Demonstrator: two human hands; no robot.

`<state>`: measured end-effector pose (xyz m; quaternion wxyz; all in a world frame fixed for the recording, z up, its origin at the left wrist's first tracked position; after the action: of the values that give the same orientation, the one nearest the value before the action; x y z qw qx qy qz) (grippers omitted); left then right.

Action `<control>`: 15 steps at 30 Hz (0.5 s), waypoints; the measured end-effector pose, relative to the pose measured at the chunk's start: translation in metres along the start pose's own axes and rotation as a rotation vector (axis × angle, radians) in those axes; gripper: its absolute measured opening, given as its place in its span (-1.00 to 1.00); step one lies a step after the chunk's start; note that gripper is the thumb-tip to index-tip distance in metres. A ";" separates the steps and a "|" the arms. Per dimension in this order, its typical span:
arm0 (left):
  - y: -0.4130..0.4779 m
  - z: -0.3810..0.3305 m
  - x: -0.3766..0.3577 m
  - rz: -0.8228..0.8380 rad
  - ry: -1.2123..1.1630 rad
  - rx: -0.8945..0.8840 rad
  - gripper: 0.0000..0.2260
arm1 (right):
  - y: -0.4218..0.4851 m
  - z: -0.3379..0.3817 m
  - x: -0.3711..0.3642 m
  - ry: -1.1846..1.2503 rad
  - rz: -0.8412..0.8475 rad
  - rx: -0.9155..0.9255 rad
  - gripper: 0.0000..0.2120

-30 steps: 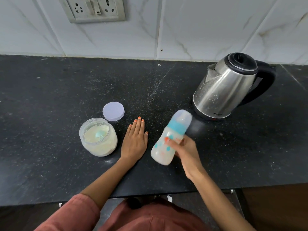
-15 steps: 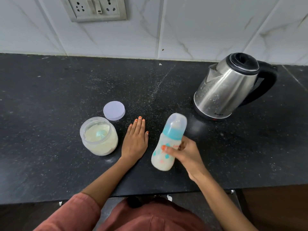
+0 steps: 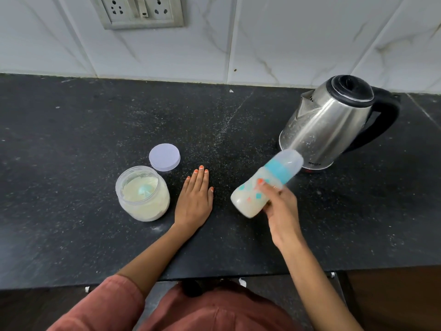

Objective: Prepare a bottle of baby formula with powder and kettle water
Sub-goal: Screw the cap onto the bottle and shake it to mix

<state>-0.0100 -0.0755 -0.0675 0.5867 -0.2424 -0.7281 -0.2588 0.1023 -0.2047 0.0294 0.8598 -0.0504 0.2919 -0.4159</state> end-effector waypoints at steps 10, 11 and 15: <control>0.001 0.000 0.000 -0.006 -0.002 0.005 -0.43 | -0.013 -0.010 -0.005 -0.250 0.167 -0.035 -0.75; 0.001 0.000 0.000 -0.010 -0.001 0.004 -0.43 | -0.008 -0.005 -0.004 -0.144 0.105 -0.010 -0.77; 0.000 0.000 -0.001 -0.003 0.007 -0.001 -0.42 | 0.004 0.004 -0.002 0.080 -0.071 0.050 -0.77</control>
<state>-0.0098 -0.0749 -0.0685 0.5887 -0.2407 -0.7263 -0.2608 0.1057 -0.2011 0.0323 0.8332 -0.0225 0.3137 -0.4549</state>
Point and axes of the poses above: each hand's wrist, its own y-axis towards the middle knuckle, its own x-axis out of the back of the hand, z = x × y, the point moved 4 cm from there along y, towards the middle knuckle, and after that the axes turned 9 degrees about y, right-handed, at the moved point
